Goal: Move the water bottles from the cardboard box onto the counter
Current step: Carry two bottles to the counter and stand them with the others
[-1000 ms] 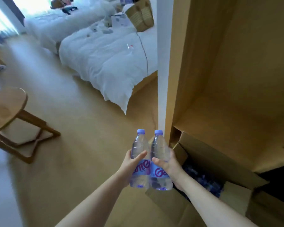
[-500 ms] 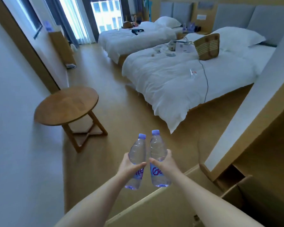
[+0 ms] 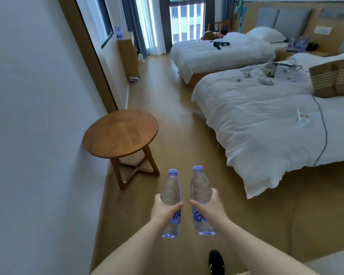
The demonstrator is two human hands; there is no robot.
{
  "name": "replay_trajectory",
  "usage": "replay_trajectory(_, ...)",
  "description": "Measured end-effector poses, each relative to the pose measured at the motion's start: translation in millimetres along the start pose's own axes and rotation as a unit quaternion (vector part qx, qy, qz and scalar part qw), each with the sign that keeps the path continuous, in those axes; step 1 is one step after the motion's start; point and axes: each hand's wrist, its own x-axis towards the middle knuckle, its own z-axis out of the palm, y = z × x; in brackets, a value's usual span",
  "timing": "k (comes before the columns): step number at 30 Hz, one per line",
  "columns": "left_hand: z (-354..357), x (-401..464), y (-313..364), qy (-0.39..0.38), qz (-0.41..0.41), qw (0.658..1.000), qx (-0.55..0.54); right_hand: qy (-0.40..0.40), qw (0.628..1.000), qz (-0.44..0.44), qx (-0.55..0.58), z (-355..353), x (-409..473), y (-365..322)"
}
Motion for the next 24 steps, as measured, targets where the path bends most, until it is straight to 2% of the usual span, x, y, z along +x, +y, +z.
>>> replay_trajectory(11, 44.3, 172.5, 140.7, 0.081, -0.005, 0.995, -0.065, -0.072, 0.994, -0.042, -0.072, -60.7, 228.1, -110.5)
replay_trajectory(19, 42.7, 317.7, 220.9, 0.118, 0.005, 0.993, 0.005, -0.064, 0.990, -0.056, -0.108, -50.9, 389.2, -173.4)
replay_trajectory(24, 29.3, 452.9, 279.6, 0.122, 0.022, 0.992, -0.013, -0.042, 0.990, -0.065, -0.114, -23.7, 524.9, -218.6)
